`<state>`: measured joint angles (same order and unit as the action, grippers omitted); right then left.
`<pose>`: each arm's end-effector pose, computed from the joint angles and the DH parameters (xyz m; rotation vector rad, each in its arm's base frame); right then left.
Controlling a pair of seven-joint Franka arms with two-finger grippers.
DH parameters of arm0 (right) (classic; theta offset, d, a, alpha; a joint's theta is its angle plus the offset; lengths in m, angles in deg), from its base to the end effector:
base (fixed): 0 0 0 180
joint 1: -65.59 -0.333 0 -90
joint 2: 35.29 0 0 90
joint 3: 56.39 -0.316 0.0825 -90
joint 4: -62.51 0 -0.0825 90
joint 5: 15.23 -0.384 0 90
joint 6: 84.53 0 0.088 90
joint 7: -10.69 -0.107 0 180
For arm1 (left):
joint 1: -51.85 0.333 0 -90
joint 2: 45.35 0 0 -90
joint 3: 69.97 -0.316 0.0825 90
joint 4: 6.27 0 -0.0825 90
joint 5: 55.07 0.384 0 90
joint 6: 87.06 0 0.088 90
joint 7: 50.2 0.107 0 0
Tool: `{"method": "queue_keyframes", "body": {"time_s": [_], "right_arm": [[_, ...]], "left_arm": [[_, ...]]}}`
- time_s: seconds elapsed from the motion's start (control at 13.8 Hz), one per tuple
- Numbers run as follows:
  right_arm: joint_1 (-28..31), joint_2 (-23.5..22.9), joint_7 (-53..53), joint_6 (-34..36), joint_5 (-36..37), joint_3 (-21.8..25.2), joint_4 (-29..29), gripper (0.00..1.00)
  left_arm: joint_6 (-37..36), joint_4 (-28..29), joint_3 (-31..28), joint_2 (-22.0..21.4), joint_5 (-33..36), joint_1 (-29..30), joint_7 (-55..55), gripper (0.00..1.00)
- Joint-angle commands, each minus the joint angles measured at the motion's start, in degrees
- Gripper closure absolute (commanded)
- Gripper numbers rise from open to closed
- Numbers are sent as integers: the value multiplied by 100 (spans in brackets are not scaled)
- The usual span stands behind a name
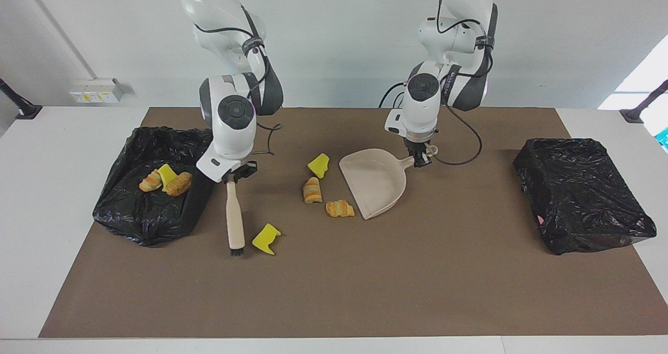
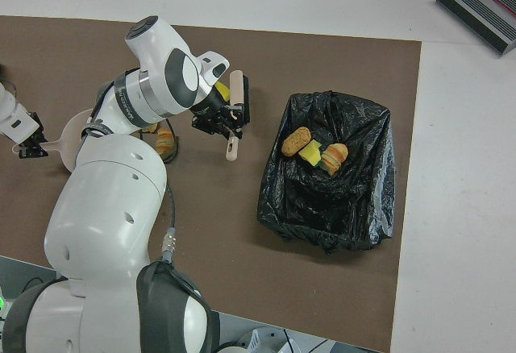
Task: Sweep and dump trash in bin
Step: 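Sweep more pieces into the dustpan with the right gripper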
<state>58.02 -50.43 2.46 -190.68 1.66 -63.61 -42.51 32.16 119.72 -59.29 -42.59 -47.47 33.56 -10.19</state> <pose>0.5837 0.1265 0.3731 2.8290 0.3283 -0.2683 0.4566 -0.2449 0.3493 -2.4436 1.8172 0.2655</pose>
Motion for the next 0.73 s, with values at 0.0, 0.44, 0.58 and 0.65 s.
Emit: {"method": "queue_keyframes", "body": {"time_s": [0.0, 0.44, 0.58, 0.65], "right_arm": [[-304, -182, 120, -11, -228, -183, 139, 100], [-833, -174, 595, -292, -965, -736, 104, 100], [-903, -130, 595, -503, -1528, -894, 16, 100], [-939, -121, 577, -547, -1783, -1000, 7, 100]], "left_arm": [[-22, 127, -57, -110, 111, -44, -291, 100], [-145, 118, -57, -118, 111, -44, -319, 100], [-145, 118, -57, -118, 111, -35, -336, 100], [-145, 118, -57, -118, 111, -35, -336, 100]]}}
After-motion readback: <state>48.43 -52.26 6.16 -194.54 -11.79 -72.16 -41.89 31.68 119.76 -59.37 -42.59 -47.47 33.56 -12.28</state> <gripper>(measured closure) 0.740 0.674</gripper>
